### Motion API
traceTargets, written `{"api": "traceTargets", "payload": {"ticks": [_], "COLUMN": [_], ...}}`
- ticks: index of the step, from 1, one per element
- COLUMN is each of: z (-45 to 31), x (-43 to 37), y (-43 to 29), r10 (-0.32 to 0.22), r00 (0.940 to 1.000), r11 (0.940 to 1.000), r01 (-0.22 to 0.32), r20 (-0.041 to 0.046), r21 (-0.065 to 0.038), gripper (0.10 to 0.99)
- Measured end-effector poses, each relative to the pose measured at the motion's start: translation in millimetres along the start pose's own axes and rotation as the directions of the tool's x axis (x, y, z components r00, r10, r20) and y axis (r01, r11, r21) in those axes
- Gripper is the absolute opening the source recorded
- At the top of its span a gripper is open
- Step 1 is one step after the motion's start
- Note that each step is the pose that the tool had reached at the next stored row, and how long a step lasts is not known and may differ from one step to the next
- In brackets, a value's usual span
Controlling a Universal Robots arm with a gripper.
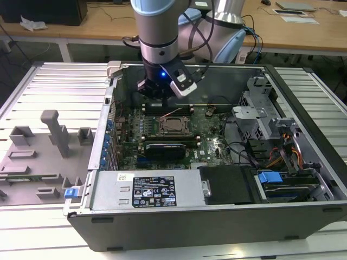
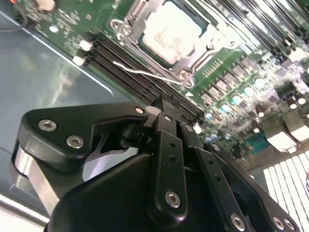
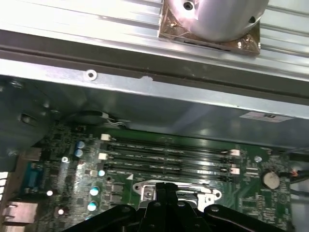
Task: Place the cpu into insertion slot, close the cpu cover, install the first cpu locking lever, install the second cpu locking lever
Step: 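Install the first cpu locking lever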
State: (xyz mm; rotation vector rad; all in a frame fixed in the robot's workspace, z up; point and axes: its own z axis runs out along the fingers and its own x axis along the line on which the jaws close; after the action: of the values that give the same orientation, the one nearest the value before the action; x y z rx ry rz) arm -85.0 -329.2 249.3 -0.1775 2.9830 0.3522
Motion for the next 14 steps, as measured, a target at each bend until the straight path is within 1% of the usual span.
{"api": "traceTargets", "payload": {"ticks": [2,3,4,5,6,8,10,11,14], "z": [0.4,0.5,0.7,1.6,2.9,6.2,9.8,12.9,17.8], "x": [0.8,1.2,1.5,1.9,2.2,2.6,3.3,3.4,1.2], "y": [0.0,0.0,0.0,-0.2,-0.5,-1.4,-2.1,-2.9,-4.4], "r10": [-0.007,-0.010,-0.012,-0.016,-0.018,-0.017,-0.004,0.011,0.030], "r00": [0.9996,0.9992,0.9987,0.9978,0.9974,0.9973,0.9972,0.9969,0.9961], "r11": [1.0000,0.9999,0.9999,0.9998,0.9998,0.9998,0.9999,0.9998,0.9994], "r01": [0.007,0.010,0.012,0.016,0.017,0.016,0.004,-0.012,-0.032], "r20": [0.0274,0.0393,0.0487,0.0642,0.0701,0.0718,0.0746,0.0782,0.0827], "r21": [0.003,0.005,0.006,0.007,0.008,0.009,0.011,0.013,0.016], "gripper": [0.106,0.106,0.106,0.106,0.106,0.106,0.106,0.106,0.106]}}
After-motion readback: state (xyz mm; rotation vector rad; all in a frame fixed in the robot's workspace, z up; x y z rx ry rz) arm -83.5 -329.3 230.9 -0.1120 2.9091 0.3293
